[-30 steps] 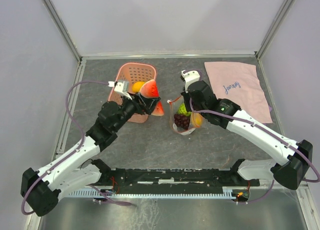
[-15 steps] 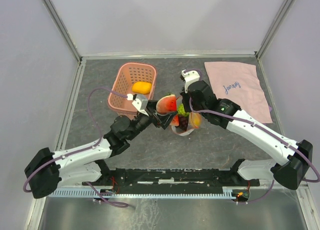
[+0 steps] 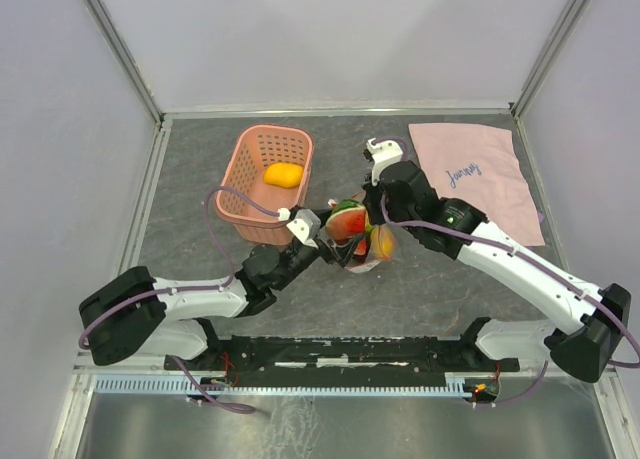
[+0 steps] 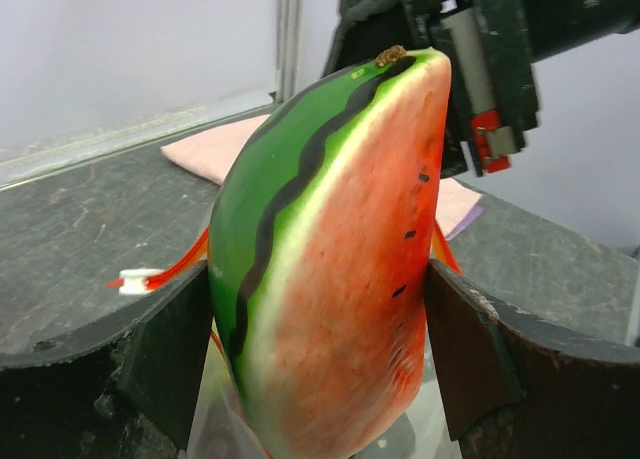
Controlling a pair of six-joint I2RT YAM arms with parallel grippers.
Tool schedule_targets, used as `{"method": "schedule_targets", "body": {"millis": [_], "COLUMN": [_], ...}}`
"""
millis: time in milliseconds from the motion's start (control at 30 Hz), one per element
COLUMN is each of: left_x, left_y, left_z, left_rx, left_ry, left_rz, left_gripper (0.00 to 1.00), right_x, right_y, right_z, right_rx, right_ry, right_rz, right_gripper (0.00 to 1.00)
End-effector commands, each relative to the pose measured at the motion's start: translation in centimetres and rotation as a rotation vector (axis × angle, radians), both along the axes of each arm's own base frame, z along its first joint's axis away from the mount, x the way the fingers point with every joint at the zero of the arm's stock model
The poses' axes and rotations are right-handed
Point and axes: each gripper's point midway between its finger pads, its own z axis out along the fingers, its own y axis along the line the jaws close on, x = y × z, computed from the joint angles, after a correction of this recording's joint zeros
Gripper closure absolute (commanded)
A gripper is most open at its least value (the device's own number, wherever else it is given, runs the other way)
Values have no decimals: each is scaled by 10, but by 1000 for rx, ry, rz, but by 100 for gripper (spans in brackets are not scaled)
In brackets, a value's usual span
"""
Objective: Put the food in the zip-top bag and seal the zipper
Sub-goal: Place the fake fruit in the zipper food storage bag.
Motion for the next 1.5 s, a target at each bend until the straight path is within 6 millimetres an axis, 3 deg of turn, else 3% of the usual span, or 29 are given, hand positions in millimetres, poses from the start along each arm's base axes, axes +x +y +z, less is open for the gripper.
{"method": "schedule_targets", "body": {"millis": [0,267,433,733,1033,1200,1467], "left_x": [14,23,18,13,14,16,16], "left_y": [14,19,15,3,15,14,-5], "left_z": [20,-16,-27,-26,-64,-65,-38], "left_rx": [-42,3,-2,-10,83,124,92], "left_ry": [-59,168,344,638,822,834,813], "left_rz": [118,180,171,190,341,358,276], "left_gripper": [43,43,43,39,38,33,13], "right_x": [3,4,8,12,13,14,14], "right_y": [5,9,10,14,6,5,5], "right_z": [42,44,41,34,40,41,37], "right_rx": [125,167,181,201,226,234,233], "right_ry": [-84,-89,-96,-88,-119,-123,-118], "right_rz": [-6,-10,-32,-48,-91,-99,-101], "right_gripper": [99,99,99,99,99,99,99]}}
